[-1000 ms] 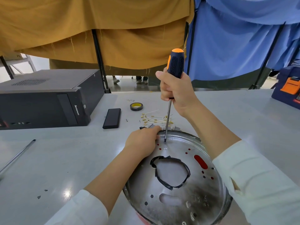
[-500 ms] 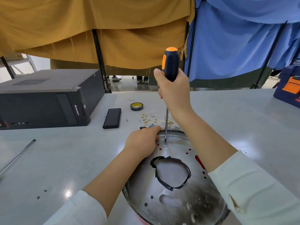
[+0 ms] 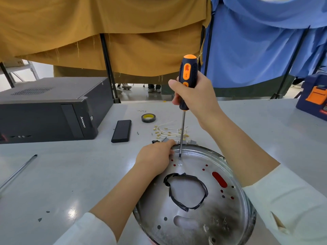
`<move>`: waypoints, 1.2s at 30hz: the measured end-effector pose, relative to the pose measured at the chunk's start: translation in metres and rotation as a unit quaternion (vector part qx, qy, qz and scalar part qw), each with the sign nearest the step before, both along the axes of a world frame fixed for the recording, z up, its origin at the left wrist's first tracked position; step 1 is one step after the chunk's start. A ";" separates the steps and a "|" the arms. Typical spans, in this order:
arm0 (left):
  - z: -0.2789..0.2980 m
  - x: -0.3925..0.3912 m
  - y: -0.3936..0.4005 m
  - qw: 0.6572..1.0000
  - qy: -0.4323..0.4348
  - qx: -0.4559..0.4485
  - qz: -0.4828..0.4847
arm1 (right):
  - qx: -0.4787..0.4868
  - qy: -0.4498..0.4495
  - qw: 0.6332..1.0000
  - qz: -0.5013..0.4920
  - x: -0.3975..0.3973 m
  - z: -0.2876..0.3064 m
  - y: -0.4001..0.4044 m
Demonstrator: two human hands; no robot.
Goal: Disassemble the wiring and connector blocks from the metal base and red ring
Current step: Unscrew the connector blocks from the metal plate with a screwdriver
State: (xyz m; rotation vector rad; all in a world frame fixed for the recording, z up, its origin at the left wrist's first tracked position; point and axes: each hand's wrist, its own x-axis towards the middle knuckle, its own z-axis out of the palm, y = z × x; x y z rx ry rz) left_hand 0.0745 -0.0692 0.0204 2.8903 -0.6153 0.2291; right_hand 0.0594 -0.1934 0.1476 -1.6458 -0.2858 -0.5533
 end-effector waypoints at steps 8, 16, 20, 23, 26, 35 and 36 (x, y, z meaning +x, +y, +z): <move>-0.001 0.001 0.000 1.000 -0.001 0.003 0.002 | 0.095 0.028 0.969 0.224 0.002 -0.002 0.003; -0.001 0.002 0.000 1.000 0.006 0.012 -0.007 | 0.003 -0.008 0.999 0.044 -0.001 -0.001 -0.007; -0.002 0.002 0.001 1.000 -0.002 0.008 -0.010 | 0.060 -0.033 0.998 0.019 -0.006 -0.005 0.004; -0.001 0.001 0.001 1.000 -0.002 0.010 -0.010 | 0.106 -0.044 0.992 0.051 -0.006 -0.010 0.010; -0.001 0.000 0.000 1.000 -0.006 0.012 -0.009 | 0.148 0.002 0.974 0.173 -0.001 -0.007 0.001; -0.001 0.001 0.000 1.000 -0.001 0.011 -0.013 | 0.091 -0.007 0.994 -0.066 0.001 0.000 0.001; -0.002 0.001 0.001 1.000 -0.003 0.010 -0.012 | 0.101 -0.016 0.992 -0.079 -0.001 -0.001 0.006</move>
